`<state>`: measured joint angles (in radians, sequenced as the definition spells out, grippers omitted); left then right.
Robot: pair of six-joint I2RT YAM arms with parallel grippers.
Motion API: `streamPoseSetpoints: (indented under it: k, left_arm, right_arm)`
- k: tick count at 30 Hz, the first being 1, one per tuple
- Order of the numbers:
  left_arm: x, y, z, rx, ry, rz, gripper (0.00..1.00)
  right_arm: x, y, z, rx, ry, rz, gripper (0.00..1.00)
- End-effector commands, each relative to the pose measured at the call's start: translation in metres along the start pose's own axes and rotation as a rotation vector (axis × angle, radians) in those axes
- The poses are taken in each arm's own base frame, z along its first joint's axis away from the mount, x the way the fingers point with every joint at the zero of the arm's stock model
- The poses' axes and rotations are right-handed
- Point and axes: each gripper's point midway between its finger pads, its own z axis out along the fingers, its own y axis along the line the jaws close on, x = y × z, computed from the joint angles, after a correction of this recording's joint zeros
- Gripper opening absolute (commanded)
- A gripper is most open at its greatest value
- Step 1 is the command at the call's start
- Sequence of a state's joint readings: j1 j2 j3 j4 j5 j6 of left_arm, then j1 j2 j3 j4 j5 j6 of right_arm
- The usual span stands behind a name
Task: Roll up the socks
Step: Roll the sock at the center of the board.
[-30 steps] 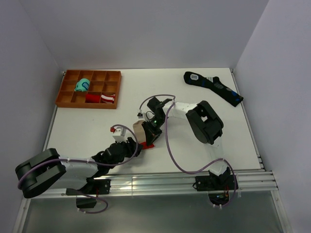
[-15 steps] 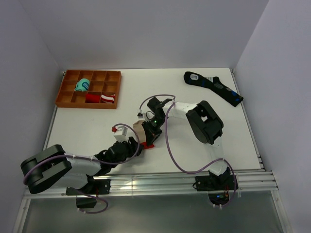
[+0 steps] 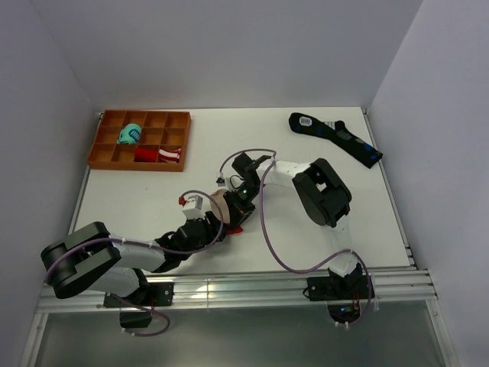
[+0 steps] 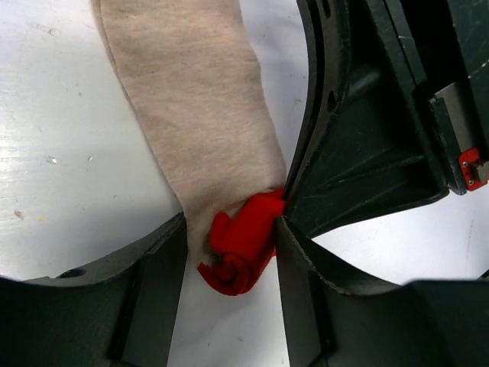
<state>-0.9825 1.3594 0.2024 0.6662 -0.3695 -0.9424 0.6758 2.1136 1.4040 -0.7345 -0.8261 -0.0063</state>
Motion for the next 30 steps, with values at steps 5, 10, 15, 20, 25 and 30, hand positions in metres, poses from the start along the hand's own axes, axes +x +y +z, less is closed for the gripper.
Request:
streamPoseSetpoints:
  k: [5,10,15,20,25,30]
  left_arm:
    - [0.007,0.015,-0.001,-0.074,0.013,-0.056,0.51]
    - [0.009,0.019,-0.001,-0.088,0.026,-0.065,0.38]
    - [0.012,0.018,-0.003,-0.074,0.042,-0.077,0.21]
    - [0.013,0.014,-0.002,-0.055,0.061,-0.074,0.05]
    - [0.015,0.018,-0.004,-0.067,0.089,-0.075,0.02]
    - [0.018,0.021,-0.006,-0.079,0.111,-0.081,0.01]
  right_arm:
    - [0.02,-0.027,0.008,0.077,0.059,0.03,0.12]
    - [0.021,-0.026,0.01,0.066,0.053,0.036,0.12]
    - [0.02,-0.024,0.009,0.062,0.033,0.032,0.12]
    - [0.013,-0.022,0.004,0.078,-0.024,0.025,0.14]
    - [0.0,-0.024,-0.014,0.117,-0.128,0.039,0.19]
    - [-0.021,-0.035,-0.044,0.216,-0.302,0.071,0.23]
